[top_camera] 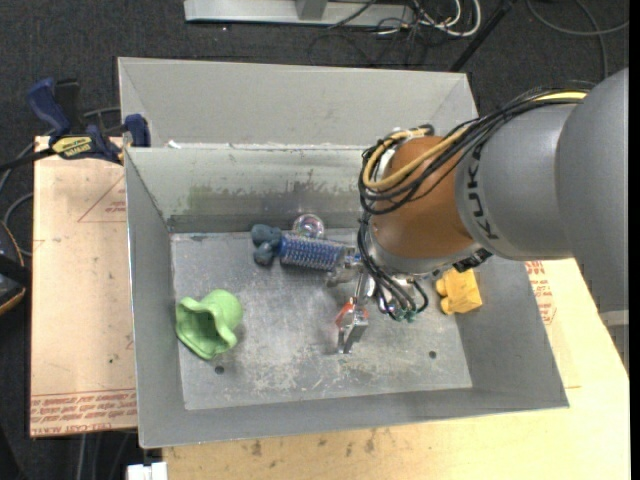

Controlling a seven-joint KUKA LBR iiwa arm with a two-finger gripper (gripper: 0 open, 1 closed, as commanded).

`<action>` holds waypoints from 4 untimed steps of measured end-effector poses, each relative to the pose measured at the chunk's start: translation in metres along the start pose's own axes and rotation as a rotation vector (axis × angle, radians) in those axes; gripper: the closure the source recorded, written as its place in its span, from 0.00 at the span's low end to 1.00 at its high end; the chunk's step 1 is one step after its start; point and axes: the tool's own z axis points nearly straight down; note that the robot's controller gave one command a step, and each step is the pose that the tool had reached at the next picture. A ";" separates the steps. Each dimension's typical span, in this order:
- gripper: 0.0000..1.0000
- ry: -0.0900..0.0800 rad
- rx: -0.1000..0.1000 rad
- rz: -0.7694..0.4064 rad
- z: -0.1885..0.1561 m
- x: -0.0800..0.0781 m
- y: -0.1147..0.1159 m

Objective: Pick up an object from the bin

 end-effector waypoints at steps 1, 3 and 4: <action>0.00 0.006 -0.005 -0.004 0.018 -0.004 -0.016; 0.00 0.010 0.000 -0.007 0.015 -0.005 -0.013; 1.00 0.007 0.000 -0.007 0.011 -0.007 -0.013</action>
Offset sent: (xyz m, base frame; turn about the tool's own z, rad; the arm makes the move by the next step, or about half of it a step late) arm 0.0008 -0.0196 -0.0220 -0.0048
